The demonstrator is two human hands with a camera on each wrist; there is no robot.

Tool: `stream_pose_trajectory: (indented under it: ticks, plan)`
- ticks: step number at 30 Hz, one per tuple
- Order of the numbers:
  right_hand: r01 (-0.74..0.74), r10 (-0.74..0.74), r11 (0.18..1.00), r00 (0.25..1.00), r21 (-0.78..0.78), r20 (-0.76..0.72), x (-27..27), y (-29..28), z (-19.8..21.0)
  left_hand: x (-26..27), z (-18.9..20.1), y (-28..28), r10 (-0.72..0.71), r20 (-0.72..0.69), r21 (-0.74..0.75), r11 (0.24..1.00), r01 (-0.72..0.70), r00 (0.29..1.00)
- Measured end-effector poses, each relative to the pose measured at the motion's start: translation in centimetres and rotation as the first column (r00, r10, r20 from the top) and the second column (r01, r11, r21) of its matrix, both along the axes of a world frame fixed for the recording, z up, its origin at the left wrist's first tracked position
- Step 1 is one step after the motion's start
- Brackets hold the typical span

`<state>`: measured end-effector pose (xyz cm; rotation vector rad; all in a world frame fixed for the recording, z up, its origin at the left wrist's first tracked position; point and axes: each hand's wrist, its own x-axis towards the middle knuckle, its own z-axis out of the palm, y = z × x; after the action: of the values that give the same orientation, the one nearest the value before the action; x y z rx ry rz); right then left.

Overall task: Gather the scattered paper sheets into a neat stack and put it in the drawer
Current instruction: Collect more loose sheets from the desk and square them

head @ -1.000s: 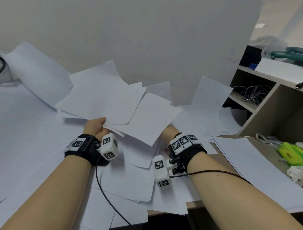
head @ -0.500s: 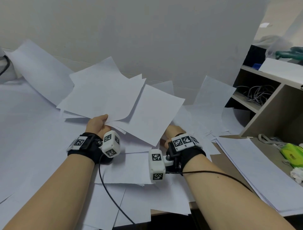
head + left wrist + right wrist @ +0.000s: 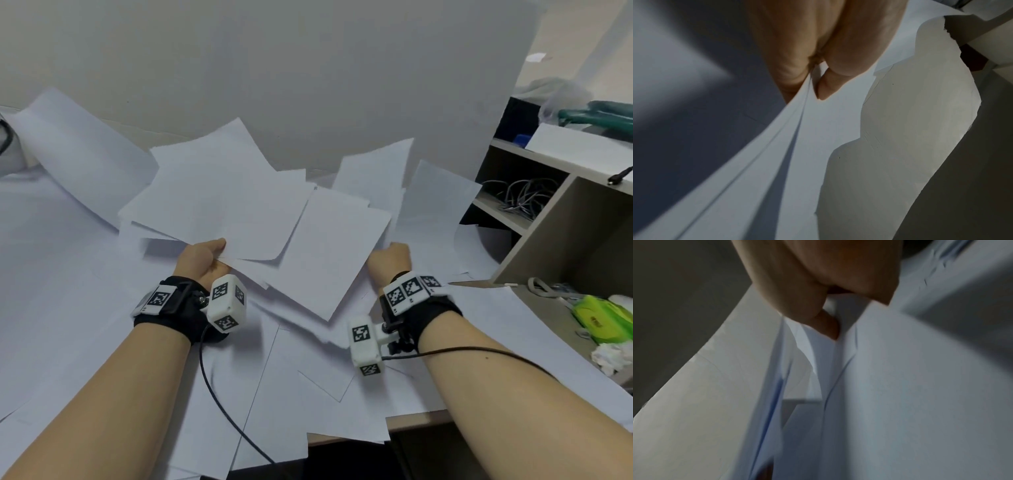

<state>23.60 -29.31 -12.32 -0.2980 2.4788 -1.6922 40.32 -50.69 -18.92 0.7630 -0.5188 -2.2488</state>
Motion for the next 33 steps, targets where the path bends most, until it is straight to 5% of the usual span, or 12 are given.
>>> stream_pose_trajectory:
  ticks: [5, 9, 14, 18, 24, 28, 33]
  plan:
    - [0.199, -0.231, 0.938, 0.969, -0.285, -0.083, -3.1, 2.4, 5.3, -0.2, 0.1, 0.9, -0.121, 0.168, -0.127, 0.982, 0.143, 0.978]
    - [0.21, -0.305, 0.92, 0.914, -0.33, -0.269, -4.0, 3.0, 7.8, -0.8, -0.1, 1.4, -0.142, 0.29, -0.237, 0.947, 0.214, 0.947]
    - [0.142, -0.267, 0.88, 0.937, -0.452, -0.224, -3.7, 2.1, 8.7, -1.0, -0.2, 1.8, -0.234, 0.313, -0.259, 0.911, 0.32, 0.92]
    - [-0.033, 0.018, 0.957, 0.998, -0.288, -0.052, -3.1, 0.8, 7.3, -0.5, 0.0, 2.0, -0.289, 0.274, -0.243, 0.902, 0.357, 0.917]
    - [-0.261, 0.264, 0.964, 0.963, -0.059, 0.06, -4.8, -0.2, 2.0, -0.3, 0.3, 1.8, -0.335, 0.189, -0.176, 0.913, 0.367, 0.923]
    - [-0.426, 0.421, 0.886, 0.905, 0.181, 0.067, -6.0, -0.9, -0.2, -0.8, 0.1, 1.9, -0.403, 0.144, -0.155, 0.893, 0.423, 0.904]
    - [-0.54, 0.54, 0.812, 0.839, 0.223, 0.066, -5.8, -4.0, -1.8, -1.3, -0.2, 2.1, -0.481, 0.27, -0.204, 0.818, 0.538, 0.834]
